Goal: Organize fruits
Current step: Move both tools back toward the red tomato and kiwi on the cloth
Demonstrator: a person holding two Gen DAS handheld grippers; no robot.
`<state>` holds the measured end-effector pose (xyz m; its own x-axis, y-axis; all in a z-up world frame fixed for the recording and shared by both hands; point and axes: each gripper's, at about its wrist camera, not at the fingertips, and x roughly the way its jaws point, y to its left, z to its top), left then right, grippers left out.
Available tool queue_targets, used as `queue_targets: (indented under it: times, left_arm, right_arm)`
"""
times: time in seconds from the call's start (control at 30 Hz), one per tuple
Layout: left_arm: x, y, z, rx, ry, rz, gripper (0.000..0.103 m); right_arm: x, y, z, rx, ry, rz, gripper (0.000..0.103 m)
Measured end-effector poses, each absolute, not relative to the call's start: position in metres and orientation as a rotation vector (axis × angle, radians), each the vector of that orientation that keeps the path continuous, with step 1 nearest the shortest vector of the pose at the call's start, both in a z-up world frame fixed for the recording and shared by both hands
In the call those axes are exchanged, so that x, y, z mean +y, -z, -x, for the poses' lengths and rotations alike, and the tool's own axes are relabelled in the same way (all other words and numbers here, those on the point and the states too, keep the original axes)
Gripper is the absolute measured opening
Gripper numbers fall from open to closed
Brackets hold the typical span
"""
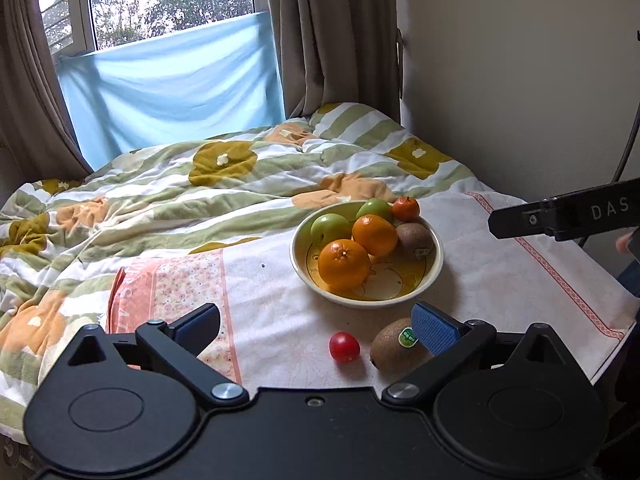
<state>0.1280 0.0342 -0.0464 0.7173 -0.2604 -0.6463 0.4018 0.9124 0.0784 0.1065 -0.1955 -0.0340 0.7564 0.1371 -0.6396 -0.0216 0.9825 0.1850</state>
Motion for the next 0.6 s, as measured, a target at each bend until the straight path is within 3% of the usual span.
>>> queue_targets:
  times: [0.3,0.6]
  left_arm:
    - [0.053,0.093,-0.161,0.802,0.354,-0.123,0.096]
    - [0.029,0.134,-0.192,0.879,0.376,-0.125,0.079]
  right_arm:
    - [-0.159,0.095,-0.101,0.793,-0.122,-0.094,0.103]
    - [-0.129,0.145,-0.117,0.826,-0.170,-0.041,0.103]
